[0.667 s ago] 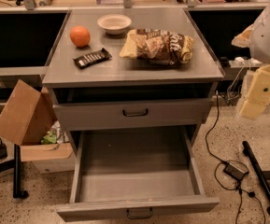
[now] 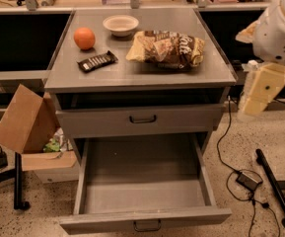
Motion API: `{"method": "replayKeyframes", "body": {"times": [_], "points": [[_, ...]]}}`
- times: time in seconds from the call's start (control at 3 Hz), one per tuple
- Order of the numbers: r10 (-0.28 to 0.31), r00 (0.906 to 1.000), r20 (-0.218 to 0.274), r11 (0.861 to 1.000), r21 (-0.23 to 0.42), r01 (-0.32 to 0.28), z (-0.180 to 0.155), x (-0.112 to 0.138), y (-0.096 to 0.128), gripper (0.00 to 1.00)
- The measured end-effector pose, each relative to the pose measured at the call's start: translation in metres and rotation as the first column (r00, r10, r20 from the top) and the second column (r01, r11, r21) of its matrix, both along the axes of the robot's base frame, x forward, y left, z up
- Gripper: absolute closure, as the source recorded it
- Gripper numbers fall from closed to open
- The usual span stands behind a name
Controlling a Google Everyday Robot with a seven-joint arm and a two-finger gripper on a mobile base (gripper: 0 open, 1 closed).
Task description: Place brown chip bag into middle drawer
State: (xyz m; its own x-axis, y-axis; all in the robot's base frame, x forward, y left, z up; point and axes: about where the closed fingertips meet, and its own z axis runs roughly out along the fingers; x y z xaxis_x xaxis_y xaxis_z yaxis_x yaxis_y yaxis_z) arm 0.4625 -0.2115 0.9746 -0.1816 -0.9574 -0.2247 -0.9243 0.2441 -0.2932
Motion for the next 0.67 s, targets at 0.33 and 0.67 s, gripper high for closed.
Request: {"method": "replayKeyframes", "body": {"times": [0.33, 0.67], "points": [[0.084, 0.9911, 0.103, 0.996, 0.020, -0.087, -0.007, 0.059, 0.017, 0.00], [0.140, 0.9709, 0.194, 0.987, 0.055, -0.153, -0.014, 0.114, 0.041, 0.00]]}}
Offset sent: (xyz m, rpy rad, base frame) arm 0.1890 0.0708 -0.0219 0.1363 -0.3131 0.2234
